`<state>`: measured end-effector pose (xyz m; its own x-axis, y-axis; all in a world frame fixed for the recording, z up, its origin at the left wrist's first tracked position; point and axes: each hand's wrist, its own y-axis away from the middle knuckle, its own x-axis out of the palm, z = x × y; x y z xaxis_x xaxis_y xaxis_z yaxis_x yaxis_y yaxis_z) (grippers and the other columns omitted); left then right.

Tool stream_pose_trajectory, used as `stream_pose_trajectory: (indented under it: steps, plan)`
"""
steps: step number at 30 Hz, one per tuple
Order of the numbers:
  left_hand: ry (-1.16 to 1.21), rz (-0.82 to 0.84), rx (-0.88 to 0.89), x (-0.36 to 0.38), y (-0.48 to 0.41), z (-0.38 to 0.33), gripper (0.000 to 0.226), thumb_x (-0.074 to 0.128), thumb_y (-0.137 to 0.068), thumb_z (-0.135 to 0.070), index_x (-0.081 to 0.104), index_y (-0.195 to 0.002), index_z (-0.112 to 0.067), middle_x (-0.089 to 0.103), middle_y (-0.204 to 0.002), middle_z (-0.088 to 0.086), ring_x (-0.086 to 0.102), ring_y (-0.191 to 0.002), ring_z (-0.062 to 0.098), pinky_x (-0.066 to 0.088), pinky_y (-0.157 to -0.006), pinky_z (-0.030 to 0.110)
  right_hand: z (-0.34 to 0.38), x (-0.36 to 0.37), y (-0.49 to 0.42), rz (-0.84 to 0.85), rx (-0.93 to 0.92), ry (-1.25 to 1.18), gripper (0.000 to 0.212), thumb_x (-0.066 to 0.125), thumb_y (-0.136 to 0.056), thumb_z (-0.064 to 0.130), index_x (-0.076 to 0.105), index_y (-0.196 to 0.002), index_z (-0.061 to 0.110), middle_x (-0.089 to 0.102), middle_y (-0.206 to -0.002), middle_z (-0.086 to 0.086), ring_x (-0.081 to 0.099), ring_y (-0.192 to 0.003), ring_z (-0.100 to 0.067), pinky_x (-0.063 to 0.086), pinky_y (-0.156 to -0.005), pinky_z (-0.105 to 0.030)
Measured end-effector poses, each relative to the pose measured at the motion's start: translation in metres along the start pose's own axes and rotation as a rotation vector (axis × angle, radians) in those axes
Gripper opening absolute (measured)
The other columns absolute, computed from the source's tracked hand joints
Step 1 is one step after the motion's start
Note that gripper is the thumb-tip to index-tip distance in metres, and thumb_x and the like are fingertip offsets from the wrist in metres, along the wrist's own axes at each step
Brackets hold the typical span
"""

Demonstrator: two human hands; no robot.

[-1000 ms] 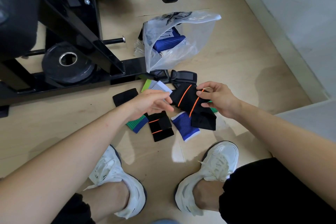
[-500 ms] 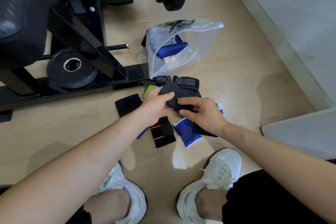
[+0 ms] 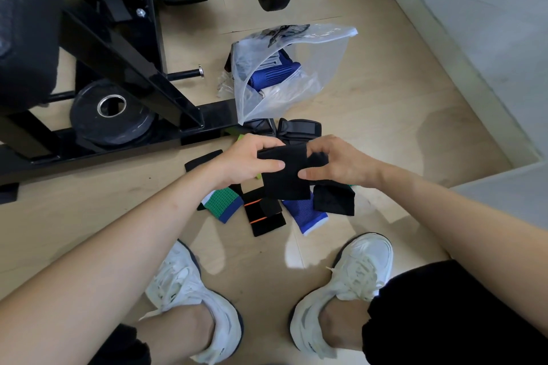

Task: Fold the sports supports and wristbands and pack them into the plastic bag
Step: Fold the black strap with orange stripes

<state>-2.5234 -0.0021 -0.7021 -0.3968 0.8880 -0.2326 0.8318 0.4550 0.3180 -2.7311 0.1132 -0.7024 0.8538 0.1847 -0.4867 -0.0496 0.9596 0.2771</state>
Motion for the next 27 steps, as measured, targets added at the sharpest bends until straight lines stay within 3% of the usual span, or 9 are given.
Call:
stream_pose_trajectory:
  steps: [2,4,8,11,14,18,21,23,27]
  plan:
    - [-0.014,0.000,0.008,-0.001,0.000,0.000,0.024,0.071,-0.091,-0.007,0.072,-0.096,-0.030,0.072,-0.089,-0.011,0.068,-0.088,0.007,0.054,-0.082,0.030,0.001,0.001,0.001,-0.011,0.029,-0.118,0.023,0.081,-0.080,0.018,0.062,-0.087,0.008,0.073,-0.105,-0.004,0.070,-0.092,-0.022,0.057,-0.083,-0.044]
    - [-0.010,-0.003,0.011,-0.001,0.000,0.002,0.024,0.073,-0.089,-0.010,0.073,-0.096,-0.033,0.073,-0.090,-0.009,0.068,-0.090,0.009,0.054,-0.086,0.036,0.007,0.001,0.001,-0.002,0.039,-0.215,0.027,0.080,-0.081,0.010,0.056,-0.090,0.002,0.073,-0.107,0.001,0.070,-0.097,-0.021,0.057,-0.083,-0.037]
    - [0.026,-0.010,0.021,-0.002,0.000,0.001,0.020,0.079,-0.080,-0.028,0.077,-0.100,-0.023,0.075,-0.096,0.005,0.069,-0.090,0.016,0.055,-0.086,0.039,0.014,0.003,0.001,0.004,0.044,-0.180,0.027,0.080,-0.080,0.007,0.053,-0.084,0.006,0.066,-0.083,0.003,0.064,-0.081,-0.013,0.051,-0.074,-0.025]
    - [0.034,-0.092,0.030,-0.001,0.000,0.003,0.014,0.080,-0.085,-0.017,0.076,-0.099,-0.015,0.075,-0.091,0.004,0.069,-0.084,0.012,0.056,-0.080,0.032,0.014,0.003,0.003,-0.031,0.054,-0.125,0.030,0.081,-0.078,0.006,0.052,-0.078,0.013,0.061,-0.076,0.000,0.057,-0.066,-0.005,0.045,-0.067,-0.017]
    - [0.028,-0.208,0.019,-0.003,0.001,0.005,0.009,0.078,-0.086,-0.013,0.075,-0.092,-0.019,0.075,-0.086,-0.003,0.069,-0.078,0.004,0.055,-0.073,0.022,0.013,0.001,0.002,-0.056,0.075,-0.123,0.024,0.079,-0.078,0.001,0.057,-0.086,0.009,0.066,-0.080,-0.006,0.060,-0.068,-0.006,0.050,-0.069,-0.019]
    - [-0.004,-0.318,-0.008,-0.003,-0.002,0.009,0.010,0.077,-0.086,-0.010,0.073,-0.093,-0.014,0.077,-0.090,-0.002,0.073,-0.085,0.011,0.060,-0.081,0.032,0.009,0.001,0.000,-0.152,0.117,-0.105,0.023,0.077,-0.079,0.001,0.061,-0.093,0.009,0.068,-0.077,-0.007,0.061,-0.067,-0.011,0.051,-0.064,-0.026]
    - [-0.082,-0.259,-0.026,-0.001,-0.003,0.006,0.019,0.079,-0.083,-0.009,0.069,-0.097,-0.016,0.078,-0.090,-0.001,0.074,-0.086,0.020,0.060,-0.083,0.038,0.008,0.001,0.001,-0.166,0.142,-0.152,0.025,0.075,-0.080,-0.003,0.062,-0.098,0.006,0.069,-0.077,-0.010,0.062,-0.065,-0.012,0.051,-0.063,-0.023]
    - [-0.088,-0.166,-0.042,0.001,-0.004,0.004,0.027,0.082,-0.080,-0.013,0.067,-0.102,-0.019,0.077,-0.091,-0.001,0.074,-0.087,0.021,0.060,-0.081,0.040,0.010,0.001,0.002,-0.131,0.138,-0.209,0.024,0.074,-0.082,-0.003,0.063,-0.101,0.005,0.069,-0.087,-0.018,0.064,-0.073,-0.014,0.055,-0.069,-0.029]
    - [-0.164,-0.071,-0.013,0.002,-0.007,0.004,0.019,0.084,-0.081,-0.027,0.075,-0.097,-0.022,0.072,-0.084,-0.005,0.065,-0.080,0.005,0.051,-0.078,0.032,0.018,0.005,0.001,-0.049,0.087,-0.255,0.025,0.071,-0.083,-0.007,0.063,-0.104,0.004,0.070,-0.099,-0.015,0.065,-0.087,-0.012,0.053,-0.078,-0.022]
